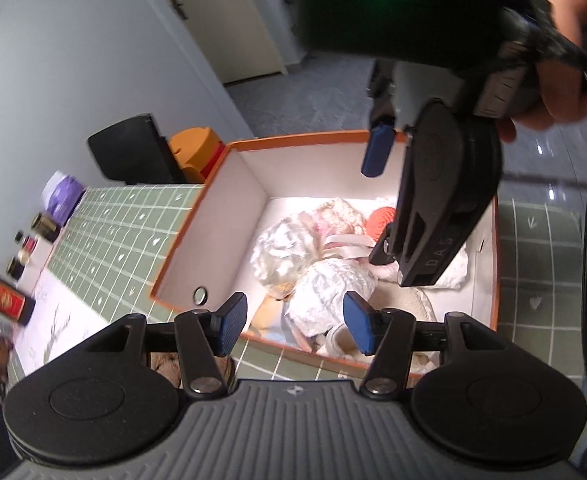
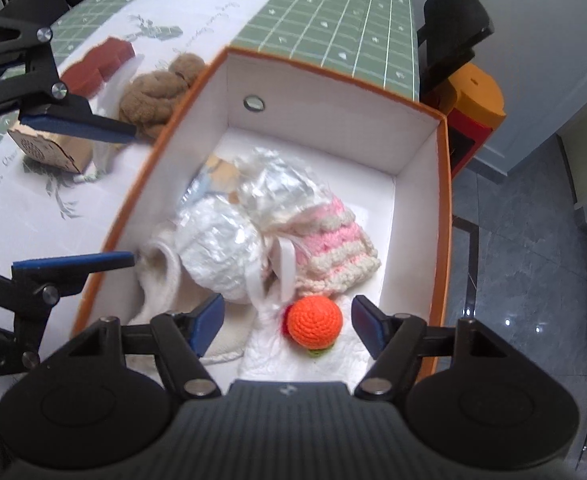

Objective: Organize soft objects
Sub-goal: 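Withdraw both tools from the box toward the table items, then grasp the clear plastic bag with the left tool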

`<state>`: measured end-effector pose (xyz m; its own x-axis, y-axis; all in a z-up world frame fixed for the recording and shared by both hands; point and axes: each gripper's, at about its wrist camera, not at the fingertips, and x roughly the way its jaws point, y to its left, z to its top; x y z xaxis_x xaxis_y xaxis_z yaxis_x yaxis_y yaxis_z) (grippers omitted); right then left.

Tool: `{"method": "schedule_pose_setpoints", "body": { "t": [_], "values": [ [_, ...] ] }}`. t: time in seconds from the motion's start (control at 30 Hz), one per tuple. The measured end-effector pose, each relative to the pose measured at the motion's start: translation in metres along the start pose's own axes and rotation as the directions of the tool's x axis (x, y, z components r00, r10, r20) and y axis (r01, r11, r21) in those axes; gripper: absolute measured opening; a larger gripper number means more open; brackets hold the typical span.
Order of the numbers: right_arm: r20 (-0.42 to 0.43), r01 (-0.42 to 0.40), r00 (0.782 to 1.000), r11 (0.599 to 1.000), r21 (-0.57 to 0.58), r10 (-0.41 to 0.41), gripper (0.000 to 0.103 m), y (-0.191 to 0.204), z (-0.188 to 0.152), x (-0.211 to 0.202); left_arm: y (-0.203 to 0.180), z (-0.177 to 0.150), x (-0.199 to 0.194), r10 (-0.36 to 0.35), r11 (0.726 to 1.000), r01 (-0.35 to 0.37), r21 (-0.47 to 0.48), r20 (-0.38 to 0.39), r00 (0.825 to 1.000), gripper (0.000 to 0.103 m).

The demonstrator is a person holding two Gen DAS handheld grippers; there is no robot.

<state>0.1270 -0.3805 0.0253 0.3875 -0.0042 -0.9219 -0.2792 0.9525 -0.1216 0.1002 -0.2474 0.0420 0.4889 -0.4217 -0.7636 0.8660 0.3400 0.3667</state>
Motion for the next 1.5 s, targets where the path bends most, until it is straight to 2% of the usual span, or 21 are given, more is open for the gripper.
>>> {"method": "schedule_pose_setpoints", "body": {
  "t": [0.17, 0.33, 0.6, 0.73, 0.83, 0.93, 1.03, 1.13, 1.2, 1.3, 1.4, 1.5],
  "values": [
    [0.096, -0.019, 0.995, 1.000, 0.002, 0.019, 0.069, 0.022, 0.005, -0.024, 0.017, -0.021, -0.030, 0.049, 0.992, -0.043, -0.120, 0.042, 0.998, 0.065],
    [0.178, -0.064, 0.982, 0.997, -0.033, 0.069, 0.069, 0.051, 0.010, -0.037, 0.041, -0.048, -0.057, 0.120, 0.957, -0.101, -0.272, 0.054, 0.991, 0.065],
    [0.262, -0.149, 0.950, 0.984, -0.092, 0.169, 0.068, 0.099, 0.017, -0.038, 0.069, -0.092, -0.092, 0.220, 0.867, -0.185, -0.463, 0.021, 0.975, 0.064],
    [0.270, -0.202, 0.937, 0.974, -0.104, 0.223, 0.062, 0.115, 0.023, -0.029, 0.085, -0.118, -0.100, 0.255, 0.802, -0.222, -0.554, -0.018, 0.967, 0.064],
    [0.264, -0.221, 0.934, 0.969, -0.106, 0.242, 0.060, 0.126, 0.027, -0.019, 0.094, -0.136, -0.103, 0.264, 0.767, -0.243, -0.594, -0.053, 0.963, 0.061],
    [0.248, -0.228, 0.936, 0.968, -0.106, 0.248, 0.052, 0.133, 0.032, -0.007, 0.101, -0.151, -0.102, 0.263, 0.745, -0.255, -0.617, -0.079, 0.962, 0.060],
    [0.236, -0.217, 0.942, 0.970, -0.108, 0.237, 0.050, 0.134, 0.041, 0.002, 0.109, -0.162, -0.102, 0.234, 0.724, -0.227, -0.651, -0.077, 0.969, 0.059],
    [0.226, -0.200, 0.948, 0.972, -0.121, 0.223, 0.043, 0.132, 0.051, 0.007, 0.119, -0.166, -0.098, 0.199, 0.700, -0.190, -0.689, -0.068, 0.978, 0.057],
    [0.217, -0.176, 0.955, 0.975, -0.134, 0.202, 0.042, 0.131, 0.058, 0.010, 0.127, -0.164, -0.092, 0.181, 0.676, -0.168, -0.717, -0.060, 0.982, 0.057],
    [0.215, -0.127, 0.963, 0.978, -0.167, 0.161, 0.041, 0.128, 0.068, 0.013, 0.140, -0.159, -0.079, 0.156, 0.618, -0.140, -0.774, -0.054, 0.986, 0.057],
    [0.216, -0.078, 0.969, 0.977, -0.200, 0.122, 0.040, 0.123, 0.081, 0.019, 0.152, -0.151, -0.062, 0.128, 0.575, -0.130, -0.808, -0.068, 0.989, 0.057],
    [0.202, -0.079, 0.971, 0.972, -0.221, 0.124, 0.040, 0.117, 0.093, 0.028, 0.162, -0.144, -0.038, 0.069, 0.539, -0.114, -0.835, -0.092, 0.993, 0.057]
  ]
}}
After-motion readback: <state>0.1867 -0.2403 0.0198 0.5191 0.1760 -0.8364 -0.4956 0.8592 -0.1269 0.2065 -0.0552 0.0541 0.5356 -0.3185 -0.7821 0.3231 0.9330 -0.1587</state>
